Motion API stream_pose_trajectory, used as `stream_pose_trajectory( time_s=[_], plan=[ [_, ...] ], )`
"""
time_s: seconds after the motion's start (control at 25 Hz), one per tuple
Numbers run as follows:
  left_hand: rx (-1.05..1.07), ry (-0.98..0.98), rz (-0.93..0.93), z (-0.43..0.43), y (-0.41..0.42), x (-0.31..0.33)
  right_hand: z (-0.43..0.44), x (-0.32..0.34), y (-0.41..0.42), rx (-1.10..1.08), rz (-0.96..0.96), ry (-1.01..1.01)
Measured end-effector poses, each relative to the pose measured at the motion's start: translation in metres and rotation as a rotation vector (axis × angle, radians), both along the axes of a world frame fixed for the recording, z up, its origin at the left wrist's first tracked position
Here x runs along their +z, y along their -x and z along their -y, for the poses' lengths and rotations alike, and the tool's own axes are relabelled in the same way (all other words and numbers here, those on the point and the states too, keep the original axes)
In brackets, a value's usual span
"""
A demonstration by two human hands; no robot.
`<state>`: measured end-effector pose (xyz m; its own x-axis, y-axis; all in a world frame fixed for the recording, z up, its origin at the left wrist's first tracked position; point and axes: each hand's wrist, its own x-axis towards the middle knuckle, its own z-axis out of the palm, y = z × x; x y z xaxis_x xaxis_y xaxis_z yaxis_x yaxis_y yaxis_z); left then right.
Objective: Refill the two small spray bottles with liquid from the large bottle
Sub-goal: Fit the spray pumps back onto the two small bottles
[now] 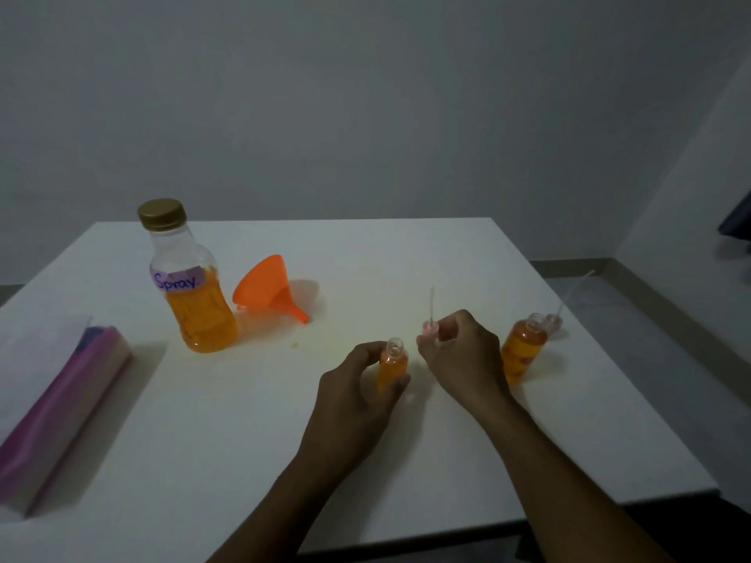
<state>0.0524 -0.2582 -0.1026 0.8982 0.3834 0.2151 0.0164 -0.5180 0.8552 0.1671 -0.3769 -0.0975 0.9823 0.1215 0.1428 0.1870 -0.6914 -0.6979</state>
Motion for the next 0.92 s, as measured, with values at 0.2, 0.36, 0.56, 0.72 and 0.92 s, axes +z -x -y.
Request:
stream_pose_trajectory(
  time_s=[0.2, 0.36, 0.56, 0.72, 0.92],
  plan=[
    [0.044, 0.016, 0.041, -0.013, 0.0, -0.002, 0.018, 0.028, 0.016, 0.237, 0.131, -0.203],
    [0.078, -0.013, 0.066, -0.03, 0.003, -0.004, 0.029, 0.044, 0.028, 0.4, 0.258, -0.207],
    [0.118, -0.022, 0.087, -0.04, 0.008, -0.004, 0.03, 0.051, 0.029, 0.443, 0.472, -0.161],
    [0.126, -0.039, 0.115, -0.043, 0.01, -0.004, 0.029, 0.053, 0.029, 0.424, 0.549, -0.098],
    [0.116, -0.066, 0.1, -0.042, 0.01, -0.006, 0.02, 0.055, 0.028, 0.498, 0.64, -0.017]
  ],
)
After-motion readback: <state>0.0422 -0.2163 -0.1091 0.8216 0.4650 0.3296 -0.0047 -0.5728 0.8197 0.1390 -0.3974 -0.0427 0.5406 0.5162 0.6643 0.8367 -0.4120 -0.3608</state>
